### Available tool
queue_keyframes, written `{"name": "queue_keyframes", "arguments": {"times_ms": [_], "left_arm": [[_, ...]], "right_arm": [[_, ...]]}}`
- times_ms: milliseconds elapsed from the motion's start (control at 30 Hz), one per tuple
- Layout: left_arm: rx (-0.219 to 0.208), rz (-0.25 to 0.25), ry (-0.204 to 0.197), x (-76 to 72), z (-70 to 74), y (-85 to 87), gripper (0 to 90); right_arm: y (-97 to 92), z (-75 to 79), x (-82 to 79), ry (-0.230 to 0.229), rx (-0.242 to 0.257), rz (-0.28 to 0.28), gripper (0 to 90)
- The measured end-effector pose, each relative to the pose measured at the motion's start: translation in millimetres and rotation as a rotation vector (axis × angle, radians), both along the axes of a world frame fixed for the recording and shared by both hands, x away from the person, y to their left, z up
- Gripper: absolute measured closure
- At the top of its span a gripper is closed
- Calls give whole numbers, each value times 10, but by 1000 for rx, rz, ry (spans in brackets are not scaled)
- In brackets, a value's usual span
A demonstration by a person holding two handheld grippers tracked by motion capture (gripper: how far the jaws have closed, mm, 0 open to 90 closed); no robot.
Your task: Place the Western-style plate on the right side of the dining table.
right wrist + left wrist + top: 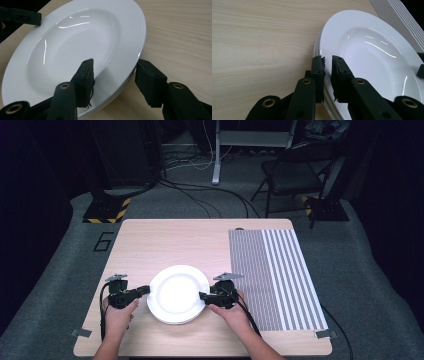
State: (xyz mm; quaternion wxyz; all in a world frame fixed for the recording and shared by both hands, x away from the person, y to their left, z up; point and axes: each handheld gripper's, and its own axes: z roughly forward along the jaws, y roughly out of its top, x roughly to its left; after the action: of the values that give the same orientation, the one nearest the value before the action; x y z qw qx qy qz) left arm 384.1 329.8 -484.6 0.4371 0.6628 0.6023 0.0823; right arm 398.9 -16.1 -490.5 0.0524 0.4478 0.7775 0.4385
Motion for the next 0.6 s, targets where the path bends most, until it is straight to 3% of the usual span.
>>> {"name": "queue_keyframes", "arguments": {"times_ms": [233,433,600], "left_arm": [[-3,6,1,-5,-2,-3,807],[-4,9,2,-8,-3,-5,806],[-4,10,2,-10,-3,-6,806]], "right_arm": [[-35,-4,19,0,13,-43,474],[-16,-21,15,50,43,-30,473],[6,-23,-3,40,31,-34,469]]}}
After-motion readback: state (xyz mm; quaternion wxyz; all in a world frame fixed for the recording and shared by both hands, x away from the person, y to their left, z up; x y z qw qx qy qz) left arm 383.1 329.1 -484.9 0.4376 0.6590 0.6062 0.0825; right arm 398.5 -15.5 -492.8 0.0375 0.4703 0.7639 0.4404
